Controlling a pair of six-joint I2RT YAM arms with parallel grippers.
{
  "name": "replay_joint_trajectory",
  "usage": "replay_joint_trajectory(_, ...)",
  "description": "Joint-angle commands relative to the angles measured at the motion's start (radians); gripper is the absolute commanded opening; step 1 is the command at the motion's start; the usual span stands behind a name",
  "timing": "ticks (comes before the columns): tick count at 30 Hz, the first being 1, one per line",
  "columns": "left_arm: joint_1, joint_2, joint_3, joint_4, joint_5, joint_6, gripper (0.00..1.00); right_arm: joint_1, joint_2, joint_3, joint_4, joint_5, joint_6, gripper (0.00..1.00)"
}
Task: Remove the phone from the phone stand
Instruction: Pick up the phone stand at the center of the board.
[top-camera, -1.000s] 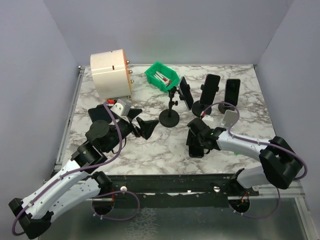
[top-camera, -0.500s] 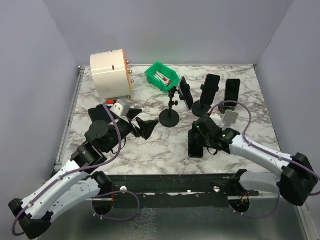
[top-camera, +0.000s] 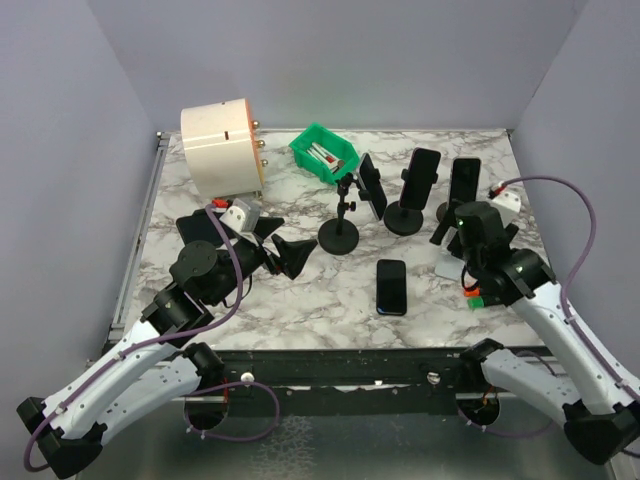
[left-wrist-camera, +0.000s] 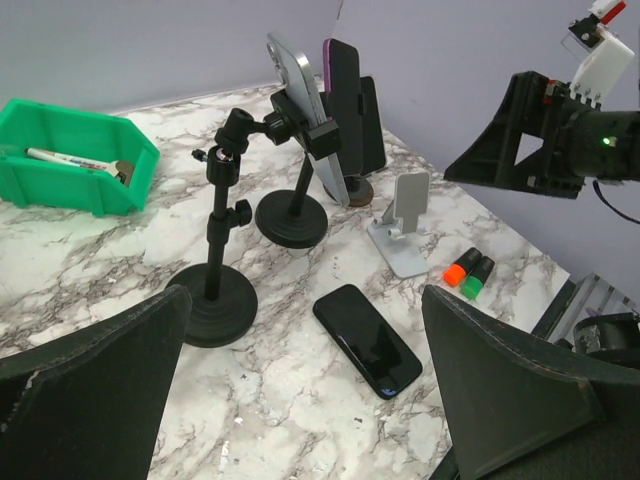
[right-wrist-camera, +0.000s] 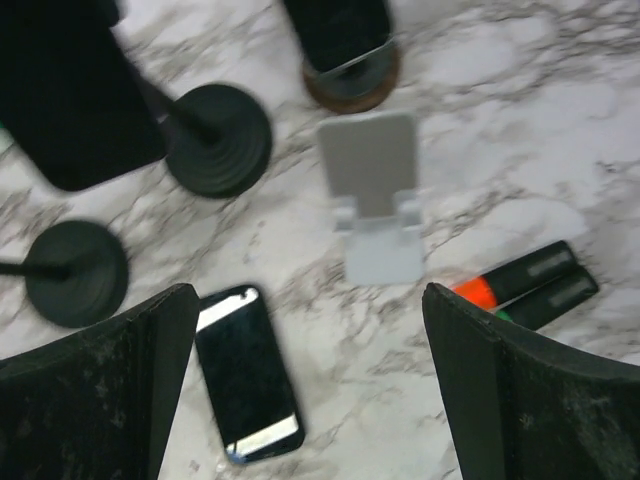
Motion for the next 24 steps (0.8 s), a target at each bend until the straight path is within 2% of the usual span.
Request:
replay_joint_trajectory(1, -0.006, -0.003, 0.028, -0.002, 0.012, -0.012, 0.99, -0.298, 0.024, -0.033, 0.115, -0.153, -0.183, 0.99)
replay_joint_trajectory(3, -0.006, -0.003, 0.027, 0.000, 0.015, -0.014, 0.99, -0.398, 0.046, -0.047, 0.182, -0.243, -0.229, 0.99)
replay_joint_trajectory(5, -0.006, -0.003, 0.026, 0.003, 0.014, -0.016, 0.99, -0.426, 0.065, -0.067, 0.244, -0.273, -0.260, 1.00)
replay_joint_trajectory(11, -0.006, -0.007, 0.025, 0.007, 0.043, -0.022, 0.99, -0.438, 0.113, -0.152, 0.398, -0.319, -0.285, 1.00)
replay_joint_trajectory(17, -0.005, -0.014, 0.023, 0.010, 0.044, -0.023, 0.99, -0.444, 0.178, -0.197, 0.502, -0.294, -0.297, 1.00)
replay_joint_trajectory(24, -0.006, -0.016, 0.023, 0.014, 0.058, -0.028, 0.99, -0.444, 0.273, -0.201, 0.549, -0.247, -0.305, 1.00)
